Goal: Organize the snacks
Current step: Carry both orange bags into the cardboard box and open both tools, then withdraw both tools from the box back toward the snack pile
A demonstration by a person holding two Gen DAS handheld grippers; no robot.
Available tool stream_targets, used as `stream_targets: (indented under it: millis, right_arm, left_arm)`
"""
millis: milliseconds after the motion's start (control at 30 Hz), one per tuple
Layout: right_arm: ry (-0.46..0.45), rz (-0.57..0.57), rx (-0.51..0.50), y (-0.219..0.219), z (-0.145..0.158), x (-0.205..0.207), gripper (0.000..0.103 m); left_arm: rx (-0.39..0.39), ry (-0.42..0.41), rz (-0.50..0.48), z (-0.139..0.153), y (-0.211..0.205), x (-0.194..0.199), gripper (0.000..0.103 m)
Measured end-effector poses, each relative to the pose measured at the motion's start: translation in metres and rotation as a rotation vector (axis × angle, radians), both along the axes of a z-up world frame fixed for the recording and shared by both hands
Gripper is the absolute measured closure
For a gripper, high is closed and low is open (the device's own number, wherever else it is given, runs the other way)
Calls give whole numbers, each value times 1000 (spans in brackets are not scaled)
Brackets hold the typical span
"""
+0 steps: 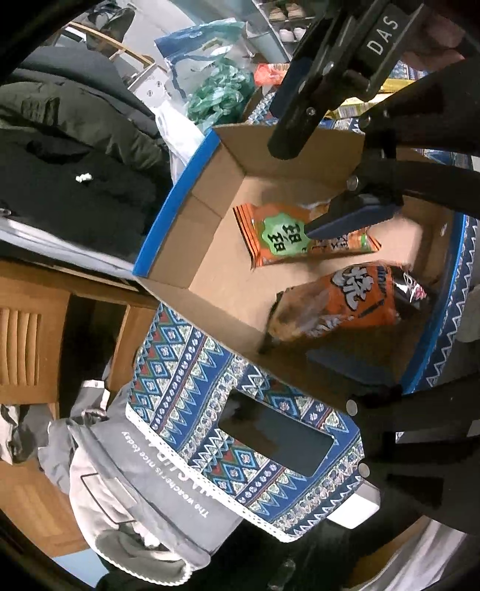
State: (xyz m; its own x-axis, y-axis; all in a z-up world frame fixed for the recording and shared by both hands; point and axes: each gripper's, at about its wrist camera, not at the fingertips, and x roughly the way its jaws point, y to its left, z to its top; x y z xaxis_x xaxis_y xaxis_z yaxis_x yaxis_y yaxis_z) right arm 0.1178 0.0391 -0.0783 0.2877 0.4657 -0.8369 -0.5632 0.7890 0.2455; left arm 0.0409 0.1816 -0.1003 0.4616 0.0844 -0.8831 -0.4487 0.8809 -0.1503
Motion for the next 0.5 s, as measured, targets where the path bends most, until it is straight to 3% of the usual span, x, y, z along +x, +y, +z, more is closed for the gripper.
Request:
stream_targets:
  millis: [500]
  right_arm:
    - [-30,-82,-12,-49,8,8,34]
  left_arm:
    - [-39,-16,-69,8,-37,7,37]
